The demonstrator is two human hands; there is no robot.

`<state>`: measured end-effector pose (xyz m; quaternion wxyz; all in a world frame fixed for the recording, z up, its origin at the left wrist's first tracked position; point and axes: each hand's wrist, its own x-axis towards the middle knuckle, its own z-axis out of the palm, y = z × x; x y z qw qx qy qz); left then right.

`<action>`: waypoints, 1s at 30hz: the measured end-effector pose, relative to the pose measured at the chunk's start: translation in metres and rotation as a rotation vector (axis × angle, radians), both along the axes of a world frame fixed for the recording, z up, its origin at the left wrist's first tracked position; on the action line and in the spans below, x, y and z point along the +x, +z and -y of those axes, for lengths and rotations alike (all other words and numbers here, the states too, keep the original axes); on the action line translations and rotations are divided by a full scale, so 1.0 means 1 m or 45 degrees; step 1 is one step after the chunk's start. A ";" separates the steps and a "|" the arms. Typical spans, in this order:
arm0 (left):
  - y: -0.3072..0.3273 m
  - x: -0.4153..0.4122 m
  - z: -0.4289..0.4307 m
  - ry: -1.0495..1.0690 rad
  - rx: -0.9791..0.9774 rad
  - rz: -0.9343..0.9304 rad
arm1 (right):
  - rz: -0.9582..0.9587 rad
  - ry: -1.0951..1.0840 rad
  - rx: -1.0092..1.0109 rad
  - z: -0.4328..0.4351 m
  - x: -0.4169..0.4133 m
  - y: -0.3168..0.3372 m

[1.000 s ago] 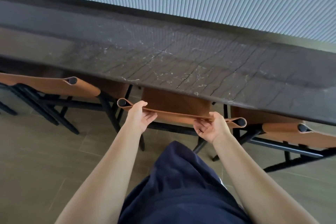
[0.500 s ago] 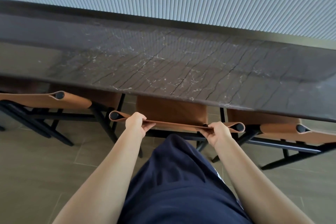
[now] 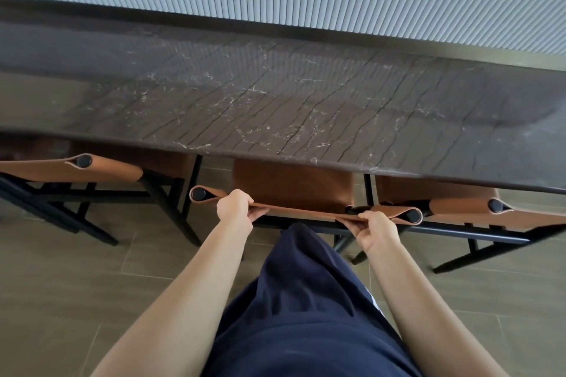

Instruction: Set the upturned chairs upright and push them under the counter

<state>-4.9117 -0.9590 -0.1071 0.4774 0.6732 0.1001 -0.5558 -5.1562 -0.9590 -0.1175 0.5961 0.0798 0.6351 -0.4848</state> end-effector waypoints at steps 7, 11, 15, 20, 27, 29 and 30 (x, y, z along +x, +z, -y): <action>-0.002 -0.006 0.024 -0.009 -0.040 -0.017 | 0.021 0.115 -0.059 0.024 -0.013 0.011; -0.002 -0.006 0.037 0.036 -0.077 -0.076 | 0.000 0.131 -0.069 0.040 -0.018 0.011; -0.004 -0.003 0.040 0.010 -0.025 -0.042 | -0.010 0.133 -0.074 0.042 -0.019 0.008; -0.004 -0.004 0.037 0.047 0.011 -0.011 | -0.034 0.137 -0.101 0.038 -0.018 0.008; -0.005 -0.004 0.017 0.104 -0.034 0.041 | -0.033 0.125 -0.090 0.027 -0.014 0.004; -0.007 0.001 0.015 0.136 -0.020 0.044 | -0.010 0.129 -0.100 0.026 -0.010 0.003; -0.008 0.004 0.016 0.148 -0.006 0.047 | 0.001 0.136 -0.099 0.027 -0.007 0.002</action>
